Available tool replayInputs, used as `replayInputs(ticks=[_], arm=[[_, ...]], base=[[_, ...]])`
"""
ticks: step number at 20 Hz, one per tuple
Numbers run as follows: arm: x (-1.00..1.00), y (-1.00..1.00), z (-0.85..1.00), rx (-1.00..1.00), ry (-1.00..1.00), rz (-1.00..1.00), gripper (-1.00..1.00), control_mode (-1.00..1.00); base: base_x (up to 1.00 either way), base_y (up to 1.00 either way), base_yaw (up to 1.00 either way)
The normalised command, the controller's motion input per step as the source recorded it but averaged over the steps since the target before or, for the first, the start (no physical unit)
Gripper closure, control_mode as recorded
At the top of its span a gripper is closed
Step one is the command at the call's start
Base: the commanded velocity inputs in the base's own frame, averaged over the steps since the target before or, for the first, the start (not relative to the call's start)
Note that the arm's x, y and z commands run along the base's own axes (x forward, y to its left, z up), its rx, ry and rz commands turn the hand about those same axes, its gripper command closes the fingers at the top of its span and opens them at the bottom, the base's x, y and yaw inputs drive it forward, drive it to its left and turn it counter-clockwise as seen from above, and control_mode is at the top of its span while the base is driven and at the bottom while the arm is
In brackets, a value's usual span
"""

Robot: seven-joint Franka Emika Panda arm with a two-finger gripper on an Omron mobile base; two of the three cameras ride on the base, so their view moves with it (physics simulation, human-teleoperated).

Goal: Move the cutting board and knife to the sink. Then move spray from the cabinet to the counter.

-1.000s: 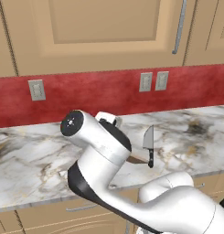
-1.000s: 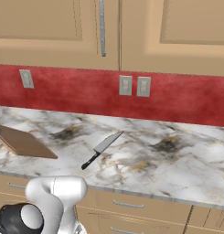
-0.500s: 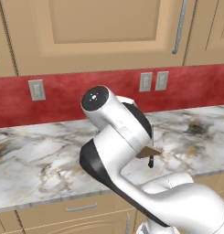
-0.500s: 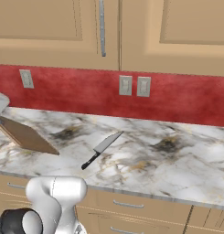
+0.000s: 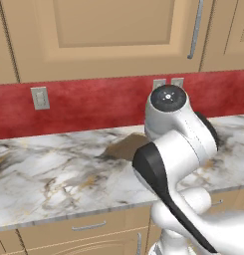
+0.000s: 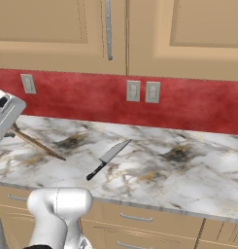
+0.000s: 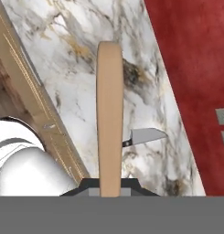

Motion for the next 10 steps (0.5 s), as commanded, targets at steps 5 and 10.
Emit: replayInputs(ticks=[5, 10], arm=[[0.0, -0.48, 0.16, 0.04, 0.0, 0.16, 1.0, -1.0], [-0.21, -0.57, 0.27, 0.0, 0.06, 0.03, 1.0, -1.0]], base=[[0.0, 0.0, 0.0], [0.0, 0.0, 0.0]])
